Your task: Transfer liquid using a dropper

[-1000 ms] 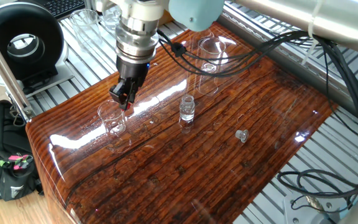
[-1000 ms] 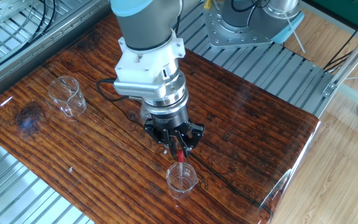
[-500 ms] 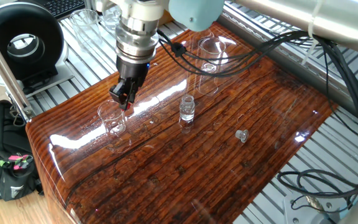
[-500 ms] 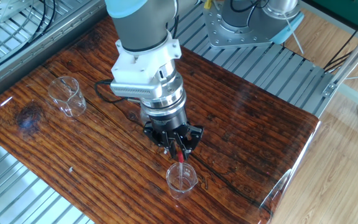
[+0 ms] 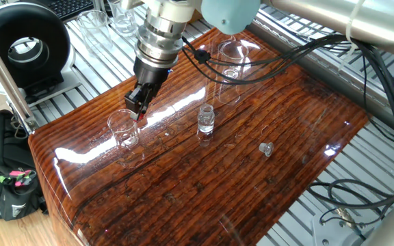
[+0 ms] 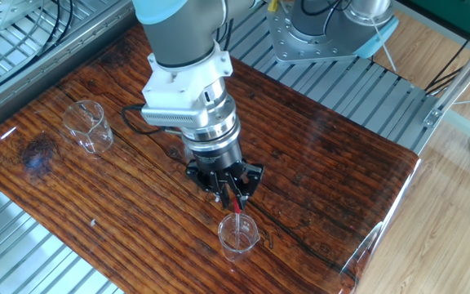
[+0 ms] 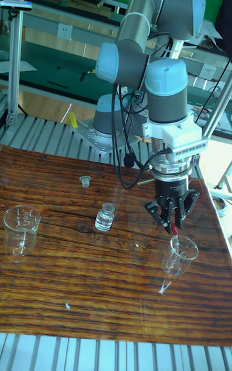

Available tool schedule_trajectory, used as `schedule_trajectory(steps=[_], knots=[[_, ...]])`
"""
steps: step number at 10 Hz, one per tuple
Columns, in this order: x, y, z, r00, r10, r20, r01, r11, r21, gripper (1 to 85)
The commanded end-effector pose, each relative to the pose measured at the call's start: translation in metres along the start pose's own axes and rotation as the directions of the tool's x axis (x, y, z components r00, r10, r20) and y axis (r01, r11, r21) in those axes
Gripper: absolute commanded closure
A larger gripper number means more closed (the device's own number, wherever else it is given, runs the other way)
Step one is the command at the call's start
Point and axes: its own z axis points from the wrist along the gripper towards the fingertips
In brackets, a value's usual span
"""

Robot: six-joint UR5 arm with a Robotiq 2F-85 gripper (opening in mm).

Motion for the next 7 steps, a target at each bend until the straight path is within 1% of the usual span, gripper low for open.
schedule_trajectory(steps=[1,2,4,6,7], knots=[[-0.001,0.000,-0.001,1.000,0.010,0.021,-0.010,1.000,-0.013,53.7],[0.001,0.001,-0.003,1.000,0.011,0.024,-0.010,1.000,-0.013,53.7],[0.007,0.009,-0.008,0.999,0.029,0.030,-0.028,0.999,-0.026,53.7],[0.002,0.011,-0.009,0.998,0.025,0.063,-0.024,0.999,-0.024,53.7],[0.003,0.010,-0.006,0.997,0.019,0.072,-0.018,1.000,-0.021,53.7]])
